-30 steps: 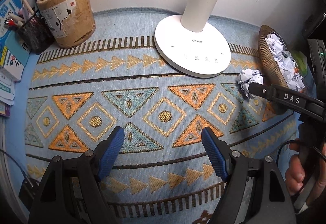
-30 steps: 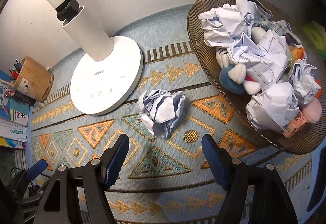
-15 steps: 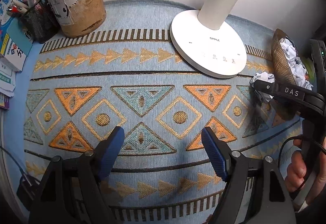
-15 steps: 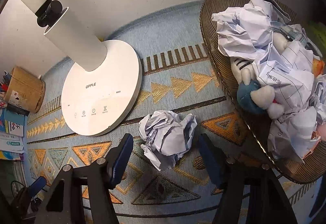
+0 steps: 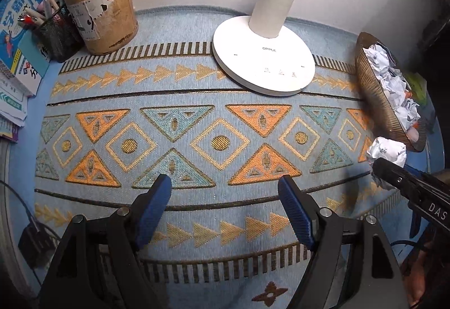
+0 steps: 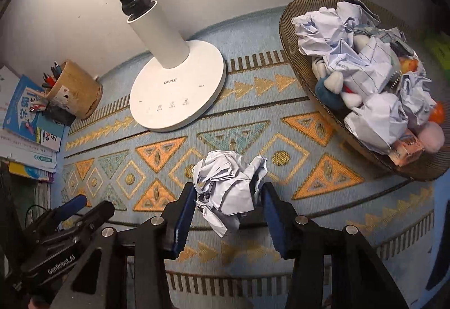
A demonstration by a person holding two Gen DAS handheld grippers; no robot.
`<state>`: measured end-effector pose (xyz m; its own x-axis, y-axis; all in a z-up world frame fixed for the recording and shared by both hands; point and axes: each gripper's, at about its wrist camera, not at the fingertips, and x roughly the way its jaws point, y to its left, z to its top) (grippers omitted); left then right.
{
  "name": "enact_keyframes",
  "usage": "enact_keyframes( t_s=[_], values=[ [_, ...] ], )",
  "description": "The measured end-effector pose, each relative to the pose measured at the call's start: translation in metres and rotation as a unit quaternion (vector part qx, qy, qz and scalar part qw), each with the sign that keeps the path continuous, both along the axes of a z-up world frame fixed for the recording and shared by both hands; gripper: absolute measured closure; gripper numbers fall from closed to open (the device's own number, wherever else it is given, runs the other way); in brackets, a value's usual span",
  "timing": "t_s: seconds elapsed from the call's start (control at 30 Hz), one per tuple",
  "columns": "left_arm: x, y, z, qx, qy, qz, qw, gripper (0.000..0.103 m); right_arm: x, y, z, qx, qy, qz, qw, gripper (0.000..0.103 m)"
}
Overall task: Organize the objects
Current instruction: 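Carry the paper ball over the bowl and open the right tool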
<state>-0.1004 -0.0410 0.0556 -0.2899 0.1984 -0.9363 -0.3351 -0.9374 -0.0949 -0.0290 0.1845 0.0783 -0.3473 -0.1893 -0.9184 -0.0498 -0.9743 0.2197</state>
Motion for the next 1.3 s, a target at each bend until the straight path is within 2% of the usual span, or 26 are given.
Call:
enact_keyframes(
  t_s=[0.13, 0.27, 0.37, 0.5, 0.63, 0.73, 0.87, 0.9, 0.97, 1.0, 1.2, 1.3],
  values=[
    [0.017, 0.021, 0.006, -0.002, 0.007, -0.015, 0.9999, 0.026, 0.022, 0.035, 0.022, 0.045, 0.021, -0.037, 0.998, 0.057],
    [0.034, 0.046, 0.009, -0.004, 0.008, -0.017, 0.9998, 0.026, 0.023, 0.098, 0.046, 0.056, 0.047, -0.092, 0.993, 0.056],
    [0.047, 0.061, 0.014, -0.003, 0.006, -0.003, 1.0, 0.026, 0.017, 0.143, 0.059, 0.065, 0.056, -0.114, 0.99, 0.056],
    [0.059, 0.081, 0.016, -0.004, 0.008, 0.014, 0.9999, 0.026, 0.009, 0.198, 0.066, 0.035, 0.041, -0.148, 0.988, 0.056],
    [0.073, 0.1, 0.02, 0.004, 0.016, 0.011, 0.9998, 0.026, -0.005, 0.231, 0.066, 0.032, 0.036, -0.152, 0.987, 0.056],
    [0.08, 0.112, 0.022, -0.004, 0.021, 0.016, 0.9996, 0.026, -0.018, 0.241, 0.071, 0.055, 0.042, -0.152, 0.986, 0.056],
    [0.085, 0.119, 0.022, -0.007, 0.02, 0.028, 0.9994, 0.026, -0.038, 0.25, 0.076, 0.041, 0.063, -0.131, 0.989, 0.052],
    [0.086, 0.12, 0.021, -0.009, 0.02, 0.031, 0.9993, 0.026, -0.042, 0.249, 0.076, 0.042, 0.065, -0.121, 0.99, 0.04],
    [0.088, 0.12, 0.021, -0.017, 0.023, 0.035, 0.999, 0.026, -0.045, 0.252, 0.075, 0.065, 0.064, -0.127, 0.988, 0.024],
    [0.09, 0.12, 0.021, -0.019, 0.024, 0.037, 0.9988, 0.026, -0.044, 0.254, 0.075, 0.063, 0.068, -0.129, 0.987, 0.022],
    [0.091, 0.113, 0.016, -0.026, 0.017, 0.032, 0.999, 0.026, -0.024, 0.256, 0.075, 0.054, 0.069, -0.119, 0.989, 0.022],
    [0.087, 0.103, 0.016, -0.023, 0.018, 0.025, 0.9993, 0.026, -0.005, 0.229, 0.077, 0.089, 0.077, -0.101, 0.988, 0.022]
  ],
)
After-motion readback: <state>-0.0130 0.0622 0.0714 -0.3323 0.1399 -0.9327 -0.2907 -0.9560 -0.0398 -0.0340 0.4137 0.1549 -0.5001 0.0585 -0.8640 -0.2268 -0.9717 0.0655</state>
